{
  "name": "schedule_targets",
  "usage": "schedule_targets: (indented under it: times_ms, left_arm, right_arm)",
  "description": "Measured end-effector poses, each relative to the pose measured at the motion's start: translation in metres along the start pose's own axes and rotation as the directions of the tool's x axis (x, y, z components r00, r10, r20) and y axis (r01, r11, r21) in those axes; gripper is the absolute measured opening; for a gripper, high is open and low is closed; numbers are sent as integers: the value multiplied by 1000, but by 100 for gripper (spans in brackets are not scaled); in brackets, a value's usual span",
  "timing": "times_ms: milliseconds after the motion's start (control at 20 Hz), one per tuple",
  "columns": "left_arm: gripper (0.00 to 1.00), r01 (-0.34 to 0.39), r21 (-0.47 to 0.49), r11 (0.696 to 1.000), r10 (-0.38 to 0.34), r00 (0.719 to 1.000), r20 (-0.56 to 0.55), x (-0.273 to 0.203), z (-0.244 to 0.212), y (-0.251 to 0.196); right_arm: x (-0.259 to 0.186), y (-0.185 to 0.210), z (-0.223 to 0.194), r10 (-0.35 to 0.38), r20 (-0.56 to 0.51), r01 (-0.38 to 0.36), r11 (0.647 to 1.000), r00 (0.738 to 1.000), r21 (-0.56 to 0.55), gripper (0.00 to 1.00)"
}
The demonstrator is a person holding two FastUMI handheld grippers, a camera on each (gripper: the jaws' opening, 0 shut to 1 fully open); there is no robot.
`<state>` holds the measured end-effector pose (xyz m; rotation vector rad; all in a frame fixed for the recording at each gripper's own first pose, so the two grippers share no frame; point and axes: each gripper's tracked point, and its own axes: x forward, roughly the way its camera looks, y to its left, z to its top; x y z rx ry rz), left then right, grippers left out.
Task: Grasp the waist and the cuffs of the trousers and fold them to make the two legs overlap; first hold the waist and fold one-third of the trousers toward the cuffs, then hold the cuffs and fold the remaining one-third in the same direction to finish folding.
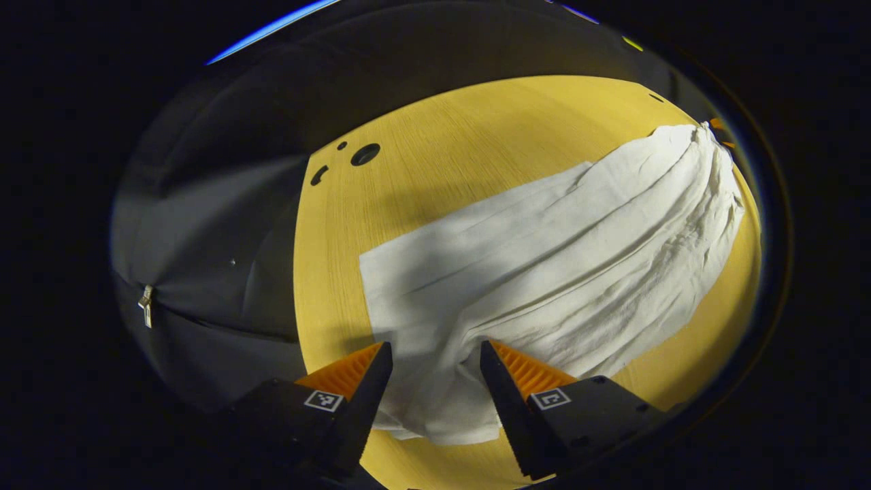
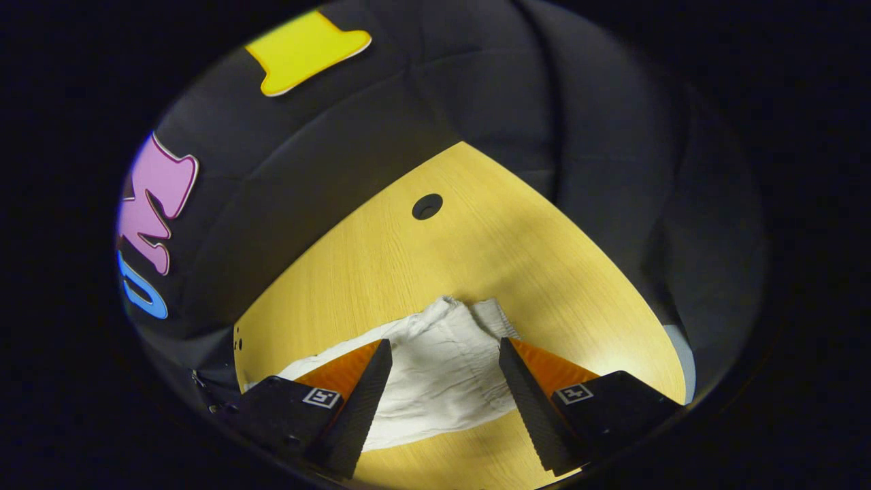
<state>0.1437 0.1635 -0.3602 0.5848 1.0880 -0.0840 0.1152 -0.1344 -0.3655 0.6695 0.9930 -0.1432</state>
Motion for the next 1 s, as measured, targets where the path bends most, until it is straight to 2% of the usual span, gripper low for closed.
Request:
schedule_targets:
  times_ms: [150,250,500,600,700,800,850,900,1000]
  left_arm:
    - [86,-13,-28,1000,15,999,41,-15,-1,1]
    - [86,-11,-47,999,13,998,57,-26,-5,-1]
    - [85,39,-114,993,-27,994,103,-58,-15,-20]
    - [85,30,-116,993,-15,991,131,-74,-19,-22]
    - [85,15,-119,993,5,987,158,-88,-24,-25]
    - [85,12,-149,989,13,986,165,-97,-31,-32]
    - [85,17,-180,984,12,987,161,-98,-37,-36]
    - [85,32,-223,974,3,988,155,-100,-43,-42]
    - [85,78,-326,942,-28,987,155,-98,-51,-57]
  right_arm:
    - [-22,-25,-1,-54,70,49,996,996,78,98]
    - [-26,-44,-17,-94,73,85,990,993,114,98]
    - [-4,-46,-58,-83,43,71,972,996,222,98]
    - [8,-39,-65,-69,48,54,962,996,269,98]
    - [18,-36,-61,-90,78,64,955,993,289,98]
    - [24,-35,-54,-136,101,100,948,986,303,94]
    - [25,-36,-52,-165,105,126,943,981,308,84]
    - [28,-40,-55,-200,99,162,939,975,305,94]
    - [29,-50,-61,-256,73,225,931,964,288,79]
